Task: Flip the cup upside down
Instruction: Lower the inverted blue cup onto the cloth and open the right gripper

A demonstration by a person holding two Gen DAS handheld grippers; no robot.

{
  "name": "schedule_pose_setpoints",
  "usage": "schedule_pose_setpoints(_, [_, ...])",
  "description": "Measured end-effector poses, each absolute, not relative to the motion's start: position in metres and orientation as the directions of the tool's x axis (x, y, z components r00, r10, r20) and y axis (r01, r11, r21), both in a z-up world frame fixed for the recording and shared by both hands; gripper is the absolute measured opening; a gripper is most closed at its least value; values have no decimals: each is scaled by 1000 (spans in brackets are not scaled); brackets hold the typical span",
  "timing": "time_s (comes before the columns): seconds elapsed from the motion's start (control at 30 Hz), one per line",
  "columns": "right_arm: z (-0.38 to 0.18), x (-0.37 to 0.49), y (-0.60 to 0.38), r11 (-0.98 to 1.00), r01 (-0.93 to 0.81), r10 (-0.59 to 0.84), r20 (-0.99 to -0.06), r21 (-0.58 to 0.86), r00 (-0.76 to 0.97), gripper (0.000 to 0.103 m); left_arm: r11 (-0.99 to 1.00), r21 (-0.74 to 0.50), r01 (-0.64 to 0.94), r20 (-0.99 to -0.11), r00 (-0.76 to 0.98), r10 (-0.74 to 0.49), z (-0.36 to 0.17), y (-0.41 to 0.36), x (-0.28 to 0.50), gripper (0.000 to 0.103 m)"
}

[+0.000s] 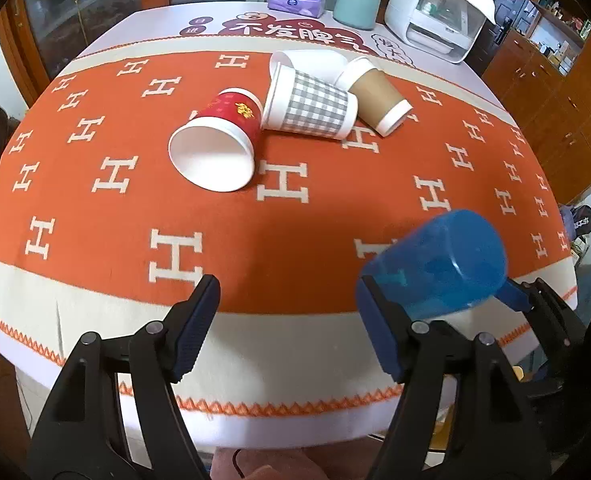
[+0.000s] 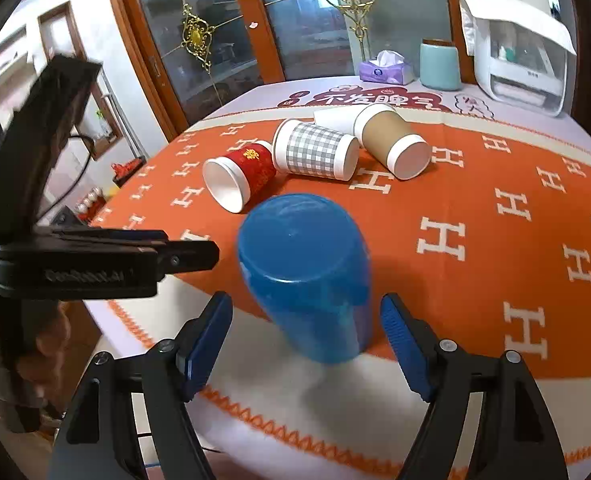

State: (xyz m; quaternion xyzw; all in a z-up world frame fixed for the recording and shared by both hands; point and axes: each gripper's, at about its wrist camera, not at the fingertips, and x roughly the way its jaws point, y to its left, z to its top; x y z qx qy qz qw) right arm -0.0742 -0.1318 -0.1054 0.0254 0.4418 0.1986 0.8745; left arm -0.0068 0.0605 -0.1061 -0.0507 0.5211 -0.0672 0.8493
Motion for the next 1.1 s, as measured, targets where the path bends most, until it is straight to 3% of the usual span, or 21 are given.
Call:
schedule_pose_setpoints(0.2, [-70,-82,-153,919,-262,392,-763,296,515,78,985,-154,73,-874,455,-171,-86,54,-21,68])
schedule_pose_setpoints(0.53, [10,-93,-159,951,-229,305,-754,208,581,78,995,-63,76,-843,530,-94,-30,41,-32,70])
schedule_pose_setpoints(0.73, [49,-93,-164,956,-163,292,-755,243,588,80,995,-77,55,-822,562,-95,6,36,-37,71])
schedule_pose_setpoints(1.1, [71,-103,-163,974,-110,224,-767,198,602,80,999,-40,28,-786,617,-48,34,27,-54,71])
